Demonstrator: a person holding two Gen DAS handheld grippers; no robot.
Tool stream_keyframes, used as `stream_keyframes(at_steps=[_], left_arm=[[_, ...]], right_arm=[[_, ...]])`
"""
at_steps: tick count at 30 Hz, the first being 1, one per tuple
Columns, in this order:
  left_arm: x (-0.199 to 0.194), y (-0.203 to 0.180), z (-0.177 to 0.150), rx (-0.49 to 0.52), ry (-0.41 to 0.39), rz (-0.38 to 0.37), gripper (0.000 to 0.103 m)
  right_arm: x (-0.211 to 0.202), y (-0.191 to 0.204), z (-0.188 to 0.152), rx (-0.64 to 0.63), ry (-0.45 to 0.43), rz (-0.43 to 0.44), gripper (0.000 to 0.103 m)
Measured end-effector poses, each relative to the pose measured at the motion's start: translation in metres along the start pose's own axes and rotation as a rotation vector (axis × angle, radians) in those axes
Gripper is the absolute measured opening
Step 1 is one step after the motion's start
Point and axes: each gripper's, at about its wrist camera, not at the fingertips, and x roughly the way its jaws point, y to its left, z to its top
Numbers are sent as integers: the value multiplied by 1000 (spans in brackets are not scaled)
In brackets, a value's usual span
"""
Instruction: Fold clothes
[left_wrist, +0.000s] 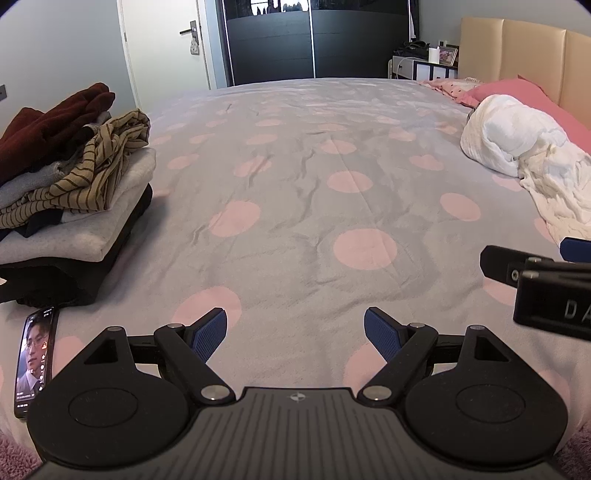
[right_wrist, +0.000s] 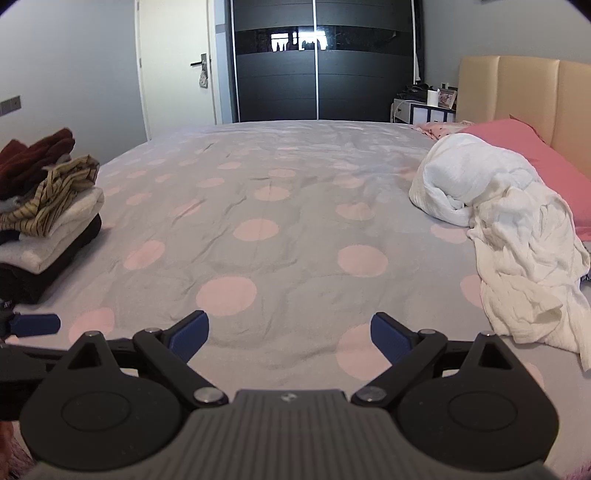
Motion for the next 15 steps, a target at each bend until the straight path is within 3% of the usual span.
stream_keyframes(at_steps=[9, 15], left_arm=[[-5, 3, 0, -39, -39, -11, 82], [-9, 3, -2, -53, -62, -30, 81]], right_arm=[[1, 3, -2, 10, 5, -15, 96], [-6, -2, -2, 20, -32, 29, 96]])
